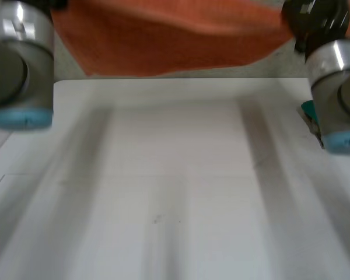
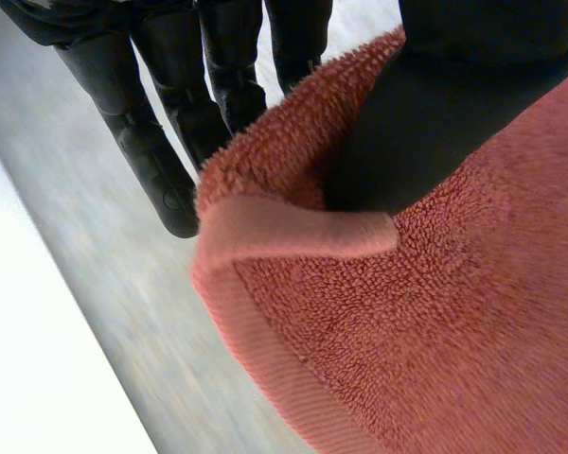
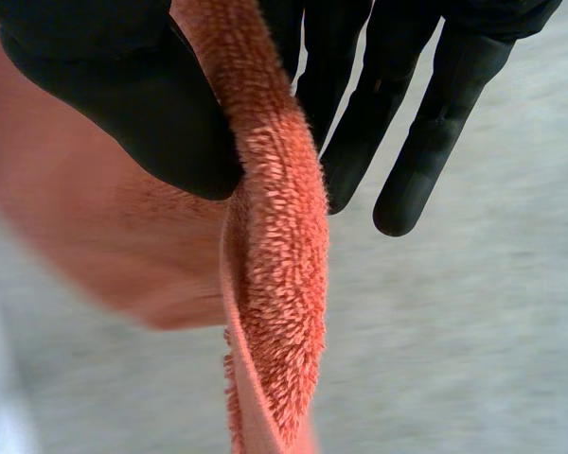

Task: Fold the laundry.

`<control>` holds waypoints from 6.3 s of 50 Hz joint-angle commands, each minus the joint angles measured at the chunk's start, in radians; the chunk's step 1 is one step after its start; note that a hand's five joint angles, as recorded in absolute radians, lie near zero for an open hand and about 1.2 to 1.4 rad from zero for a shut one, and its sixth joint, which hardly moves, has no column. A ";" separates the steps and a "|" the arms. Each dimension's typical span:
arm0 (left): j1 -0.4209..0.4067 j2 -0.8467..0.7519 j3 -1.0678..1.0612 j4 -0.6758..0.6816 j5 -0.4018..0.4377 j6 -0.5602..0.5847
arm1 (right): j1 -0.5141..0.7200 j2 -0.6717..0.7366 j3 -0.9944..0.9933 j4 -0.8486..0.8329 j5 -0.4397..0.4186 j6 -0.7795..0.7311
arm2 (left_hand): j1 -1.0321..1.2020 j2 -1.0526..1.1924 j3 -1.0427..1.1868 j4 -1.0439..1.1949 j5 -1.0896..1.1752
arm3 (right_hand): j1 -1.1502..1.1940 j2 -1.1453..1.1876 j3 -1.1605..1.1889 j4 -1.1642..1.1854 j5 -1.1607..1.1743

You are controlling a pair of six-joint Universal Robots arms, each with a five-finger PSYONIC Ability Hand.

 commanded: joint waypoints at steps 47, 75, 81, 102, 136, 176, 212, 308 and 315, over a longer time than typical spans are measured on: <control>0.059 0.109 -0.591 -0.045 0.007 -0.032 | -0.329 0.149 0.175 0.472 -0.237 0.663 | 0.231 0.195 0.199 0.194 0.242 | 0.287 0.209 0.201 0.196 0.207; 0.066 0.203 -0.660 -0.426 0.071 -0.011 | -0.250 -0.033 0.207 0.733 -0.097 -0.036 | 0.231 0.195 0.199 0.194 0.242 | 0.287 0.209 0.201 0.196 0.207; 0.066 0.019 -0.439 -0.298 0.065 0.009 | -0.213 0.127 0.045 0.541 -0.065 -0.010 | 0.231 0.195 0.199 0.194 0.242 | 0.287 0.209 0.201 0.196 0.207; 0.100 -0.118 0.216 0.027 0.062 0.040 | -0.110 0.129 -0.295 -0.226 -0.044 0.097 | 0.231 0.195 0.199 0.194 0.242 | 0.287 0.209 0.201 0.196 0.207; 0.125 0.048 -0.745 0.004 0.073 -0.019 | -0.128 0.189 0.264 0.344 -0.116 0.131 | 0.231 0.195 0.199 0.194 0.242 | 0.287 0.209 0.201 0.196 0.207; 0.094 -0.211 -0.450 -0.106 -0.101 0.119 | -0.084 0.475 -0.092 -0.033 -0.215 -0.177 | 0.231 0.195 0.199 0.194 0.242 | 0.287 0.209 0.201 0.196 0.207; 0.005 0.120 -0.632 -0.100 -0.052 0.044 | -0.271 0.172 0.164 0.427 -0.304 0.352 | -0.987 -1.023 -1.019 -1.024 -0.976 | -0.922 -1.000 -1.008 -1.013 -1.002; -0.144 0.125 -0.550 -0.059 0.053 -0.138 | 0.229 0.021 0.411 -0.053 -0.150 0.336 | -0.966 -1.002 -0.999 -1.003 -0.955 | -0.935 -1.013 -1.021 -1.025 -1.015; -0.285 -0.004 -0.454 -0.059 0.056 -0.132 | 0.089 -0.020 0.488 0.122 -0.156 0.536 | -0.966 -1.002 -0.999 -1.003 -0.955 | -0.935 -1.013 -1.021 -1.025 -1.015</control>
